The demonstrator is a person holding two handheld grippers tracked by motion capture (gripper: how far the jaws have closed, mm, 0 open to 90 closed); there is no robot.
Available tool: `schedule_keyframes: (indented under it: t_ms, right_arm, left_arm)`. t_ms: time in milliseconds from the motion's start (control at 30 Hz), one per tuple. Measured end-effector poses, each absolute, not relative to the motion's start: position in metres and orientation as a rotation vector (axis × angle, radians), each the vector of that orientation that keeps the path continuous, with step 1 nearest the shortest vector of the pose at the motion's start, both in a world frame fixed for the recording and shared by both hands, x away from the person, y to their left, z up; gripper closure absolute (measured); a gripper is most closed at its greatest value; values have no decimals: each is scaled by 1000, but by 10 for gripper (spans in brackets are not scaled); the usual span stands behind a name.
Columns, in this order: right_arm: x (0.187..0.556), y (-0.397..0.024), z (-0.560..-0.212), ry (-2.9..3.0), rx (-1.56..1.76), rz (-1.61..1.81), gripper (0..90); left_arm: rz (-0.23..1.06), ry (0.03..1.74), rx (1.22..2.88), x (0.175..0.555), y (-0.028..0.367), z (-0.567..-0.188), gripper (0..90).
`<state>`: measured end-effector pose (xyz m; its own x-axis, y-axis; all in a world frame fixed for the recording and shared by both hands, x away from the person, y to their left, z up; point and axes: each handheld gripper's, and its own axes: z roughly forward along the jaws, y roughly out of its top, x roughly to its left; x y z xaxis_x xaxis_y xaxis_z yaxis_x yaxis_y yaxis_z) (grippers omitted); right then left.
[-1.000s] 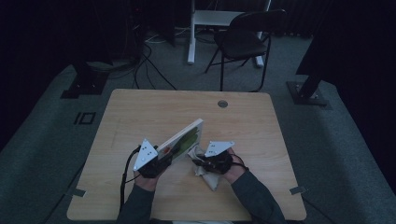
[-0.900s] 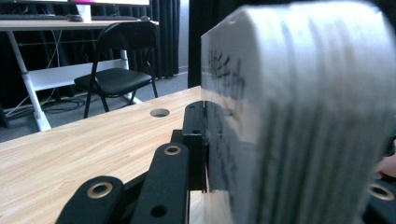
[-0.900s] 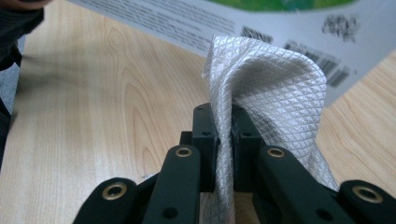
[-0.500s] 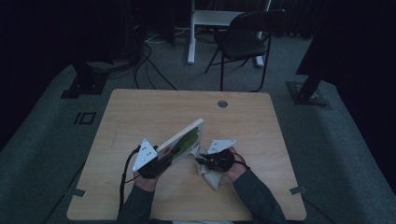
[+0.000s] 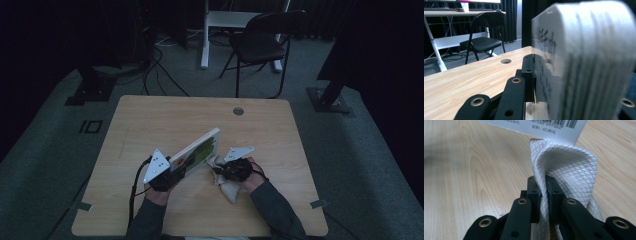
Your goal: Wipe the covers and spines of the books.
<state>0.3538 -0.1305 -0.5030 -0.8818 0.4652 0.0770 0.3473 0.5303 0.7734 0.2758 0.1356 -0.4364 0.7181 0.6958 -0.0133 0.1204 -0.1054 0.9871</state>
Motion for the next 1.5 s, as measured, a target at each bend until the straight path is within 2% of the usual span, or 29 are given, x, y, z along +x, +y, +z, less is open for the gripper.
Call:
schedule_keyframes:
  t_ms: [1133,1500]
  right_arm:
    - [363,-143,-503,2561,883,1292,832]
    - [361,-143,-499,2546,849,1342,832]
  left_arm:
    - [526,657,1628,275,130,-438,778]
    - [527,656,1629,275,128,-439,778]
